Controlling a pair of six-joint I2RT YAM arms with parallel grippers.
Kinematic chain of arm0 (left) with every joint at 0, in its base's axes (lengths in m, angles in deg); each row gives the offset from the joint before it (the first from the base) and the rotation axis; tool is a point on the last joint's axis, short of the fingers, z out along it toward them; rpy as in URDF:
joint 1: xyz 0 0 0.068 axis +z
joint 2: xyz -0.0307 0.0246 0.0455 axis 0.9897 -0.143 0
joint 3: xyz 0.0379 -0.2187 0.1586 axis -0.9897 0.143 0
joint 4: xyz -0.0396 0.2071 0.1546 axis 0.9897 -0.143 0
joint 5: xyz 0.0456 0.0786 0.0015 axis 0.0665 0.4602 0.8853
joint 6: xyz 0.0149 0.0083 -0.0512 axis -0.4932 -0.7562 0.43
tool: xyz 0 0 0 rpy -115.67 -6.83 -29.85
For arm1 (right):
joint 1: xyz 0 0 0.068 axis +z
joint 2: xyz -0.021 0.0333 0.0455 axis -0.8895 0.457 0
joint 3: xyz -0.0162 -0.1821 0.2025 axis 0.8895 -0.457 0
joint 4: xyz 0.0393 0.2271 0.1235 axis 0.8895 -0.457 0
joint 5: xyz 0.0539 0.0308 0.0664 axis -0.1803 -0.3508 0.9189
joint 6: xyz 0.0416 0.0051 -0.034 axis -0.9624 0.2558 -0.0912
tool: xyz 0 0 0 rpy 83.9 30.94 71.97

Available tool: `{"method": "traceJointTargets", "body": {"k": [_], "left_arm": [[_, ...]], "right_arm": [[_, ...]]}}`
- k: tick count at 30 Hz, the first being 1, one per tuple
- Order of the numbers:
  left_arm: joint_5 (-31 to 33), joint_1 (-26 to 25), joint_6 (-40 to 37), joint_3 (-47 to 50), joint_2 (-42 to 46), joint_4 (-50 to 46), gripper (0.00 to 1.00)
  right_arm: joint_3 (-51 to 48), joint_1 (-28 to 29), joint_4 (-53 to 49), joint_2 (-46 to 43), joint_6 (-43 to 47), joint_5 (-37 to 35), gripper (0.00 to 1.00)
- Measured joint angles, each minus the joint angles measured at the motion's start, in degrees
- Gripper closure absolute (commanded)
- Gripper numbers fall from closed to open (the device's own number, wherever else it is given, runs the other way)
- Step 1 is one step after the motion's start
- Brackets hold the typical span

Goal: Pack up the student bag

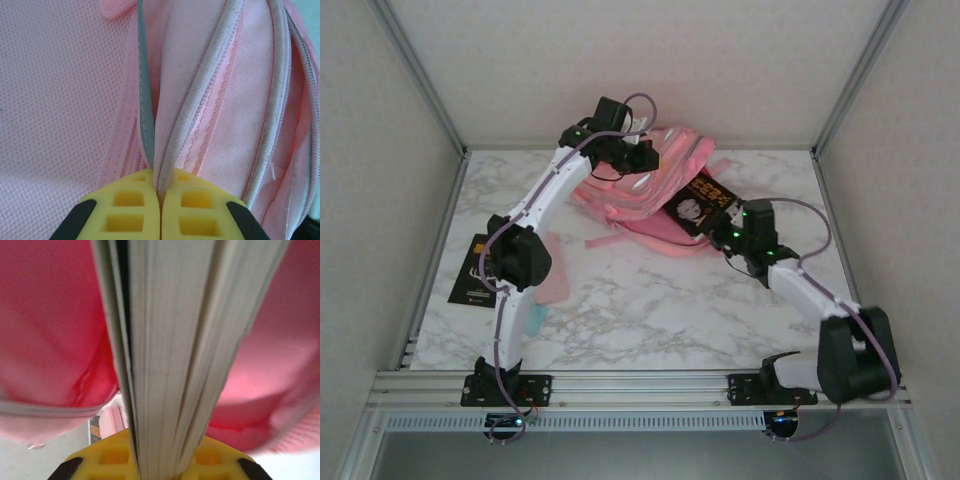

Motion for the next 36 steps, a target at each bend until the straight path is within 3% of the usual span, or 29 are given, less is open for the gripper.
{"method": "traceJointTargets", "body": {"k": [13, 19, 23, 26, 36], "left_arm": [[-0.72, 0.00, 0.37, -0.04, 0.00, -0.07, 1.00], [-0.48, 0.02, 0.35, 1.68, 0.02, 0.98, 1.00], [-0.57, 0.00, 0.35, 2.91, 0.02, 1.84, 1.00], [-0.79, 0.02, 0.35, 3.48, 0.07, 2.45, 1.00], [-1.77, -0.07, 0.55, 6.45, 0.28, 5.01, 1.00]], "right_arm": [[24.50, 3.67, 18.78, 36.04, -4.09, 7.63, 1.00], [29.97, 3.96, 18.53, 44.44, -7.69, 8.74, 0.65], [30.29, 3.61, 15.87, 44.24, -8.90, 8.44, 0.39], [29.24, 3.39, 11.39, 41.16, -7.98, 7.85, 0.27], [22.97, -1.05, -17.42, 17.49, 6.75, 1.86, 0.22]]}}
